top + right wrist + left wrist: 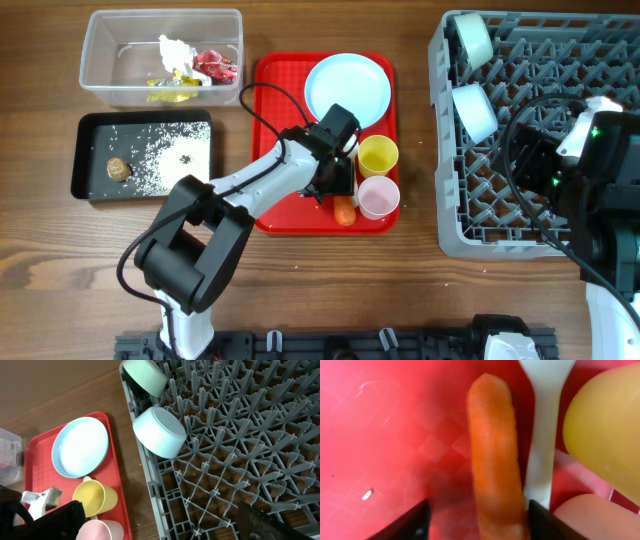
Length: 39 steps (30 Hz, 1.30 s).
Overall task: Sort waste into correct bins and load items into the dishwasher rack
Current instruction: 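Reach the left gripper to the carrot on the red tray and grasp it, then carry the carrot left and drop it onto the black tray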
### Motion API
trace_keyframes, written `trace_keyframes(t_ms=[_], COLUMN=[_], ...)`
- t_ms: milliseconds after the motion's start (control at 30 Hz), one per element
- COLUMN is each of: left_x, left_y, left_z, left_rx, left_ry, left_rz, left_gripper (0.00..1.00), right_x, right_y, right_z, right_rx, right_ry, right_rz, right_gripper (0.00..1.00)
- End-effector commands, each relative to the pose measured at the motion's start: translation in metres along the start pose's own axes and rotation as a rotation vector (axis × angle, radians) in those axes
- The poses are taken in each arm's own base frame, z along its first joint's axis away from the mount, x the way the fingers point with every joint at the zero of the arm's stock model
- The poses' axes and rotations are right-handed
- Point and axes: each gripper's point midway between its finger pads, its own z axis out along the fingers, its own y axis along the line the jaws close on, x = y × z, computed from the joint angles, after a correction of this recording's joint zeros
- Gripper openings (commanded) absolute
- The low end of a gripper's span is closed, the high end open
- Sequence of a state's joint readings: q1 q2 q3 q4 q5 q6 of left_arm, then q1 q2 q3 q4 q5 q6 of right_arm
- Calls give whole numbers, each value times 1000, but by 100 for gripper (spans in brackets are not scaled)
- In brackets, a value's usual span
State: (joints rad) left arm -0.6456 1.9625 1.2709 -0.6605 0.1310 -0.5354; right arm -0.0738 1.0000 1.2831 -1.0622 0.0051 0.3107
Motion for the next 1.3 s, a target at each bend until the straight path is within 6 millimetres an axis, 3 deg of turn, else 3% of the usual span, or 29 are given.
trace_keyframes(t_ms=[0, 167, 433, 567, 767, 1033, 1133, 1267], left_x=[1, 1, -1, -7, -25, -52, -58, -59], left_y=[2, 3, 14, 30, 59, 119, 157, 213], left_z=[6, 6, -1, -22, -72, -148, -167, -177], left_rx=[-17, -17, -29, -37, -18, 4, -41, -125], left_ry=[2, 4, 12, 5, -69, -251, -309, -339], left_rz=[14, 14, -16, -66, -164, -317, -408, -544], left_gripper=[48, 25, 17, 15, 15, 17, 17, 17], right_x=[-1, -1, 0, 0, 0, 0, 1, 4], right_y=[-4, -4, -4, -4, -4, -4, -4, -5], right_z=[0, 0, 0, 0, 0, 0, 0, 0], right_rx=[19, 19, 20, 20, 20, 20, 22, 26], right_ry=[-5, -4, -3, -1, -1, 0, 4, 14], right_rz=[5, 5, 6, 6, 6, 6, 6, 5], right_gripper=[100, 100, 100, 100, 100, 100, 100, 100])
